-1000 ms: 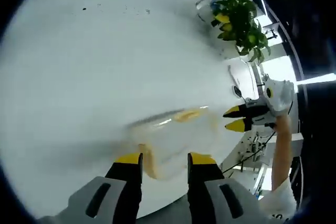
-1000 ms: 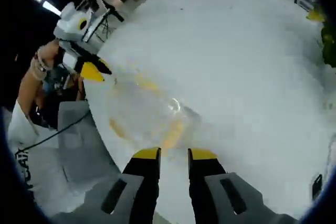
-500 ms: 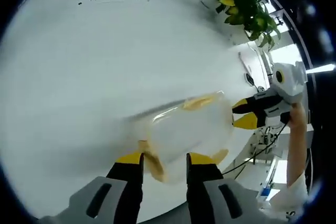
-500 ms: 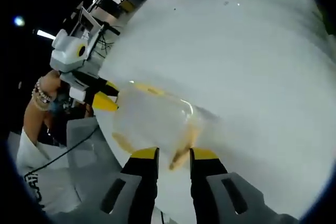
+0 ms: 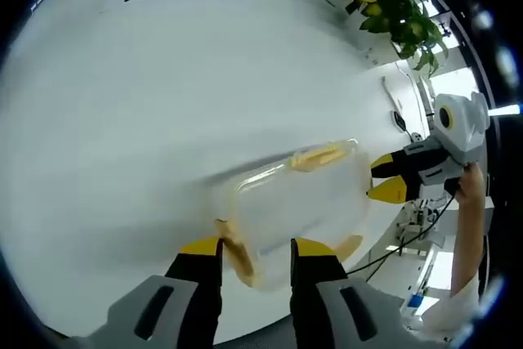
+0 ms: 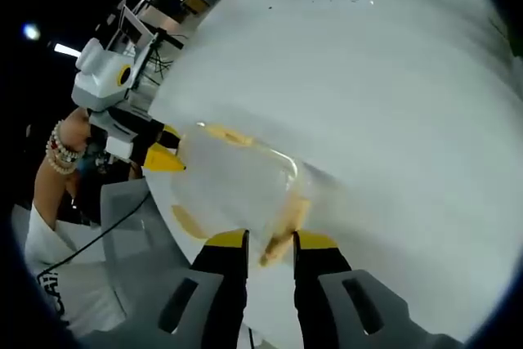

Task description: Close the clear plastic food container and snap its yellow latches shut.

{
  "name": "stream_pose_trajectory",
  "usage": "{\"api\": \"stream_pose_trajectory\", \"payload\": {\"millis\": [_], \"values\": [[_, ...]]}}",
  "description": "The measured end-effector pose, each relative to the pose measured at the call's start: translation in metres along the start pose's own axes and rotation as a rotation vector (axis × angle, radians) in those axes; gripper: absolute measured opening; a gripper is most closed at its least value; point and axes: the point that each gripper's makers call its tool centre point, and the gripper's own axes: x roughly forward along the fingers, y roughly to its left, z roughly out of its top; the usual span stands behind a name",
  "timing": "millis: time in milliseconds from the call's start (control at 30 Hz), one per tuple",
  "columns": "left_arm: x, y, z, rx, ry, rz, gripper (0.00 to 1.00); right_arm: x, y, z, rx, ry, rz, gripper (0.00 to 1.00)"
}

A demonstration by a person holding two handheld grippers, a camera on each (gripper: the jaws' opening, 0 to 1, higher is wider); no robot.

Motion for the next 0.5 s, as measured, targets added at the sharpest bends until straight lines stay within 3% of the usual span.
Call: {"api": "stream_pose_trajectory", "payload": {"millis": [500], "values": [[0.0039,0.0018,0.0004,0.006,-0.008,0.004,0.21,0.0027,0.0013,-0.0012,0.015,0.005,0.011,0.14]]}}
